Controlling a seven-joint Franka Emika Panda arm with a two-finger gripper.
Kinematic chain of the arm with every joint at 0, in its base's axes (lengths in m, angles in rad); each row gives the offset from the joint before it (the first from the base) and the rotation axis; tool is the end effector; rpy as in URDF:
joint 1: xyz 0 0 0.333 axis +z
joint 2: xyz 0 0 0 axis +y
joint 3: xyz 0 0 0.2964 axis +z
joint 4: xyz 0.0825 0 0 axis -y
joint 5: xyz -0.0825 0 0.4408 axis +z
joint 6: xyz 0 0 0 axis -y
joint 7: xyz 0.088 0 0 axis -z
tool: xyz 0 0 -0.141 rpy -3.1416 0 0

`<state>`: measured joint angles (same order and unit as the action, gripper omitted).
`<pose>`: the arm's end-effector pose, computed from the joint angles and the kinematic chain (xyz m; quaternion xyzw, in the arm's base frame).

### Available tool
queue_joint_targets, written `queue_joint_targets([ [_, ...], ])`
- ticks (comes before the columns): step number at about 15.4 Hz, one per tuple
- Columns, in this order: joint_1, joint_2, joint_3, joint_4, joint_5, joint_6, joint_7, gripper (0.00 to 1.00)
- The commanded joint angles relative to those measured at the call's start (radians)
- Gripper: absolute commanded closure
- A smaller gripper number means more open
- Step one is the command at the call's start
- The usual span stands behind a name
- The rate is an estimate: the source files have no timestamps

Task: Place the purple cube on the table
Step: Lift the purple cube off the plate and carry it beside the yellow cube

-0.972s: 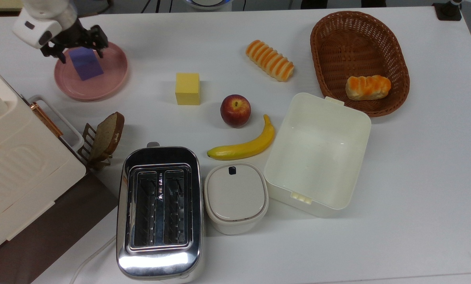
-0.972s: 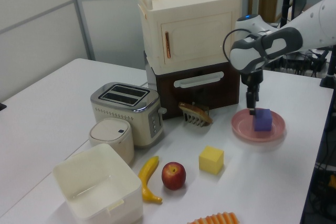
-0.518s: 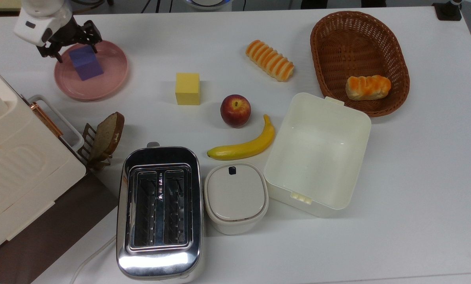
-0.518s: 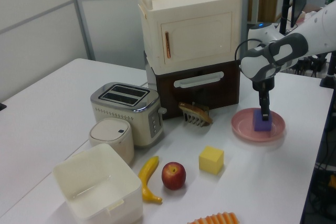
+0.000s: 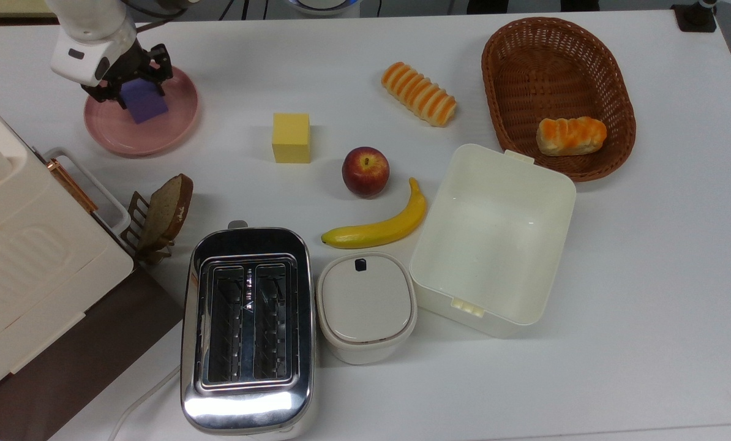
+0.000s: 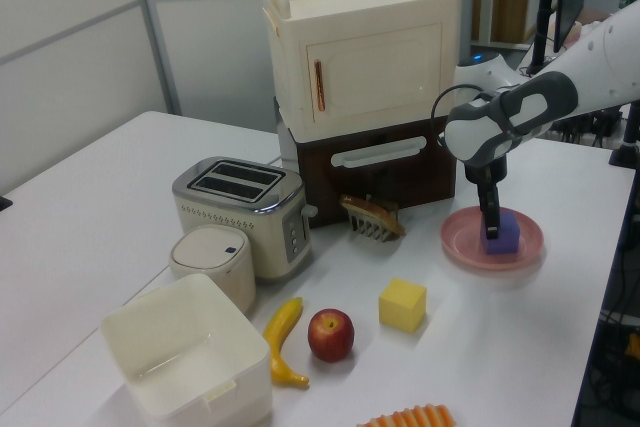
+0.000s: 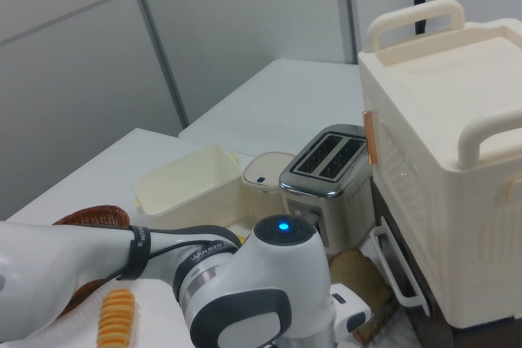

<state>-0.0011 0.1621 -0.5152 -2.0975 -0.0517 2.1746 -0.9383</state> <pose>0.5184 -0.3010 0.2607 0.9718 0.2254 -0.0646 0.0237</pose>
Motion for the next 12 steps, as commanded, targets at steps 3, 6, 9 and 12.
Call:
queue_joint_targets([
  [3, 0.03, -0.095, -0.017, 0.072, -0.005, -0.172, 0.006, 0.83],
  [6, 0.098, -0.095, -0.006, 0.172, 0.027, -0.315, 0.106, 0.82],
  [9, 0.203, -0.088, 0.023, 0.174, 0.042, -0.309, 0.353, 0.82],
  [12, 0.245, -0.088, 0.119, 0.174, 0.042, -0.314, 0.582, 0.81],
])
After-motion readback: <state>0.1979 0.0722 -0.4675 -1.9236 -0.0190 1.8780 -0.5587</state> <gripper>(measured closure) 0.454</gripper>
